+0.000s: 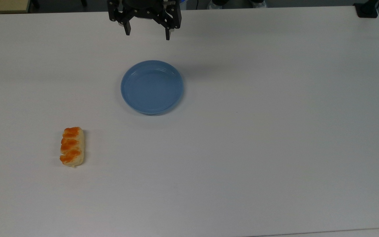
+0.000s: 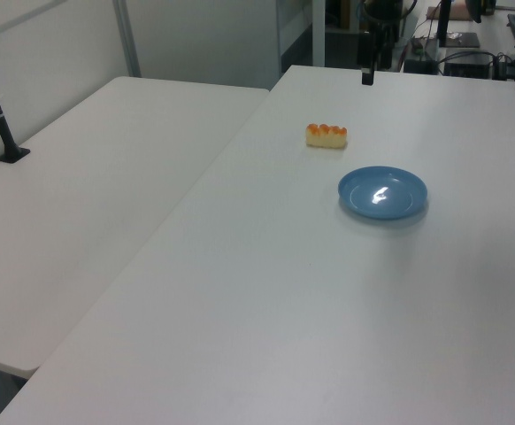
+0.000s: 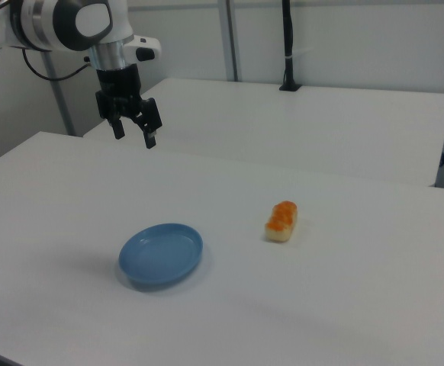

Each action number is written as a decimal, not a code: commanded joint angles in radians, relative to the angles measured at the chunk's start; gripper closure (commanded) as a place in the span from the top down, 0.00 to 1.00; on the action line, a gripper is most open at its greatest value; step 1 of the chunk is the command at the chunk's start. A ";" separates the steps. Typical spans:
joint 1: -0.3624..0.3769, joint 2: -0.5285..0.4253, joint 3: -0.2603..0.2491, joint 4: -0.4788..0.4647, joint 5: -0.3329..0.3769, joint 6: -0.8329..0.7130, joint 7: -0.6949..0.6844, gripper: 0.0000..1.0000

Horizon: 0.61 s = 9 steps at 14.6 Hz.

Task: Put the bread on a plate
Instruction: 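Move the open gripper from above the blue plate toward the bread roll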

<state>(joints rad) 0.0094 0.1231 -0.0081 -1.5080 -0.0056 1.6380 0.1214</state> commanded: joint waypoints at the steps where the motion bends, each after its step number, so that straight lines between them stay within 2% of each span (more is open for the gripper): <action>1: 0.014 0.004 -0.016 -0.018 -0.005 0.020 -0.054 1.00; 3: 0.011 0.010 -0.016 -0.020 -0.005 0.049 -0.077 1.00; 9: 0.011 0.095 -0.075 -0.020 -0.007 0.190 -0.137 1.00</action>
<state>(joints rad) 0.0068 0.1830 -0.0399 -1.5114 -0.0058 1.7411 0.0219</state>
